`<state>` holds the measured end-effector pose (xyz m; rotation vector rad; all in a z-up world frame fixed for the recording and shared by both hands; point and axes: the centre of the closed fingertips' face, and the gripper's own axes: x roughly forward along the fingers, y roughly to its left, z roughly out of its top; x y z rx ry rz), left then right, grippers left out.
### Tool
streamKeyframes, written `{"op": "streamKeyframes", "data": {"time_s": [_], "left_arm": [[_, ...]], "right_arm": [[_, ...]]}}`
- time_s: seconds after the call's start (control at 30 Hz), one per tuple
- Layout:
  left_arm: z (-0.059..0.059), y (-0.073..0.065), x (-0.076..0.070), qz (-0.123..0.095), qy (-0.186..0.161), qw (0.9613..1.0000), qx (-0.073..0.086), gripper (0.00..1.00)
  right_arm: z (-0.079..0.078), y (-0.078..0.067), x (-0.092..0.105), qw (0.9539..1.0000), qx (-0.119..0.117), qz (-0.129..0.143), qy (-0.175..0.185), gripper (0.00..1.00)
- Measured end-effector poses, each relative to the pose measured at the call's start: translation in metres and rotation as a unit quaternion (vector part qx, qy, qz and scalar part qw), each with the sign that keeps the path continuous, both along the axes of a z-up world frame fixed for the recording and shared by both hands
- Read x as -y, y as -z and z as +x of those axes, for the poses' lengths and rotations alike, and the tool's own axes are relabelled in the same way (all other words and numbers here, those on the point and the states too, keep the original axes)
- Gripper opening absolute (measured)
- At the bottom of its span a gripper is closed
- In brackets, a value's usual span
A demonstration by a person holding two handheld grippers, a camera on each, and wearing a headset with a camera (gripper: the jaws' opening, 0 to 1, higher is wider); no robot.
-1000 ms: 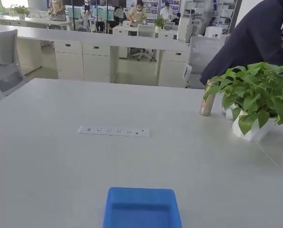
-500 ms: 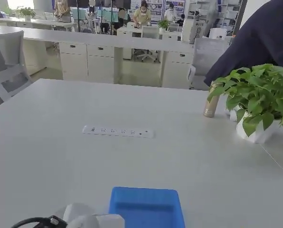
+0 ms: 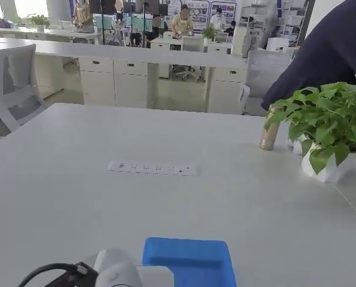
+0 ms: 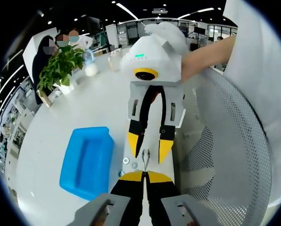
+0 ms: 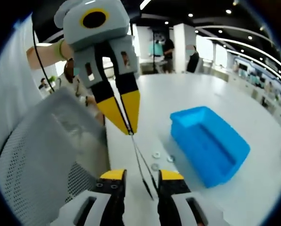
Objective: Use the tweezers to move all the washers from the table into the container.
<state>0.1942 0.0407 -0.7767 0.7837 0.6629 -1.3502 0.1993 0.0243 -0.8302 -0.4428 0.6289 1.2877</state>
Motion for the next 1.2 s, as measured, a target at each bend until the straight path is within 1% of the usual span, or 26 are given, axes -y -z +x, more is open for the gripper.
{"op": "streamKeyframes", "data": {"time_s": [0.07,0.1,0.2,0.3,0.4,0.5,0.6,0.7,0.8,0.97,1.2], "left_arm": [[0.0,-0.002,0.001,-0.001,0.002,1.0,0.0,0.0],[-0.001,-0.003,0.001,-0.001,0.003,1.0,0.0,0.0],[-0.002,-0.006,0.003,-0.002,0.006,1.0,0.0,0.0],[-0.003,-0.008,0.007,-0.006,0.01,0.9999,-0.002,0.0],[-0.004,-0.011,0.01,-0.011,0.013,0.9998,-0.003,0.0],[-0.005,-0.014,0.013,-0.014,0.017,0.9997,-0.003,0.0],[-0.005,-0.016,0.016,-0.019,0.02,0.9996,-0.003,0.0],[-0.005,-0.015,0.015,-0.016,0.021,0.9996,0.0,0.0],[-0.004,-0.017,0.013,-0.018,0.019,0.9997,0.003,0.0],[0.0,-0.02,0.009,-0.014,0.017,0.9997,0.012,0.0],[0.001,-0.024,0.007,-0.003,0.025,0.9994,0.025,0.0]], "right_arm": [[-0.002,0.002,0.001,0.9999,0.004,-0.011,-0.006,0.18],[-0.002,0.003,0.002,0.9999,0.003,-0.012,-0.006,0.17],[-0.001,0.007,0.005,0.9999,-0.002,-0.014,-0.008,0.17],[-0.002,0.01,0.006,0.9997,0.0,-0.022,-0.013,0.16],[-0.003,0.01,0.004,0.9995,0.005,-0.024,-0.019,0.15],[-0.001,0.01,0.003,0.9993,0.012,-0.024,-0.026,0.1],[-0.001,0.011,0.0,0.9991,0.007,-0.024,-0.034,0.08],[-0.001,0.011,-0.002,0.9988,0.006,-0.023,-0.042,0.07],[0.002,0.01,-0.005,0.9991,0.008,-0.016,-0.039,0.07],[0.009,0.009,-0.017,0.9988,0.028,-0.013,-0.038,0.08],[0.014,0.006,-0.029,0.9983,0.041,-0.003,-0.042,0.07]]}}
